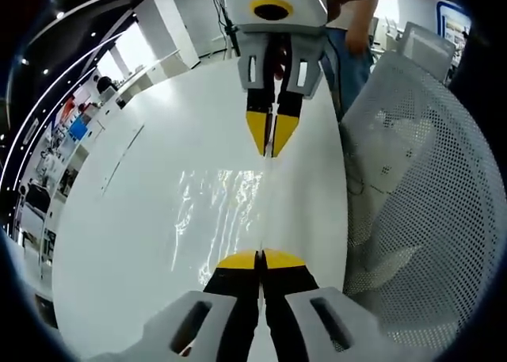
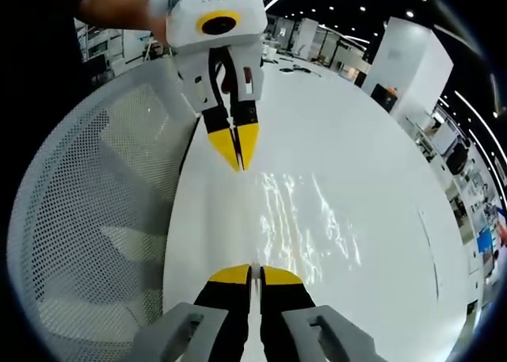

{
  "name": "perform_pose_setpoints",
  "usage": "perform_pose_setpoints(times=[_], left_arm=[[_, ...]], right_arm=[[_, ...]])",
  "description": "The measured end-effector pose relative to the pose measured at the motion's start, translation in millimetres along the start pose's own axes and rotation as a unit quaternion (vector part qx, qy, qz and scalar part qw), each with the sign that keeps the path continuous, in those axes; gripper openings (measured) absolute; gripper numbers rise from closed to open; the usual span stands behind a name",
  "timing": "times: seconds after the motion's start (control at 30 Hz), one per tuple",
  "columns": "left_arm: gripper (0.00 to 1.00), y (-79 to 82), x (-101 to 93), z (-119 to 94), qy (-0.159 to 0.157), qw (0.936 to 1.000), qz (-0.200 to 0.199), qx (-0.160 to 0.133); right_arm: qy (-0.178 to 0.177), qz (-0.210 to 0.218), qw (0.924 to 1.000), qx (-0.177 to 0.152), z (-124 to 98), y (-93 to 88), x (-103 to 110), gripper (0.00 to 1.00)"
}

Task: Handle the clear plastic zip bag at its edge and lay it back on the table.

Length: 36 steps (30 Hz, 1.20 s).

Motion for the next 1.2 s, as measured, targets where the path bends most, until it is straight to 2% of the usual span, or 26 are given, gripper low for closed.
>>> perform_pose_setpoints(times=[0.2, 0.47, 1.03, 1.2], left_arm=[[0.0, -1.3, 0.2, -1, -0.001, 1.0, -0.004, 0.0], [0.0, -2.3, -0.1, 0, 0.001, 0.9999, 0.013, 0.002], [0.0, -4.4, -5.0, 2, 0.002, 0.9998, 0.02, 0.007], [0.0, -6.8, -6.0, 3, 0.003, 0.9996, 0.025, 0.01]], right_arm=[[-0.002, 0.005, 1.0, 0.003, -3, -4.7, 1, 0.0], [-0.004, 0.002, 0.9999, 0.011, -2, -6.8, 1, 0.0], [0.008, 0.006, 0.9999, 0.008, -2, -8.1, 9, 0.0], [0.012, 0.011, 0.9999, 0.001, -2, -4.7, 10, 0.04]])
Point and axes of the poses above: the point that each gripper's makers call its tool centre point, and the gripper's own axes: z roughly forward along the fingers, x roughly to its left, y roughly out of its top, the point moved 2 cm from there along -z, roughly backward along the fingers, and after that the axes turned 2 degrees about -x, right-handed, at the moved point
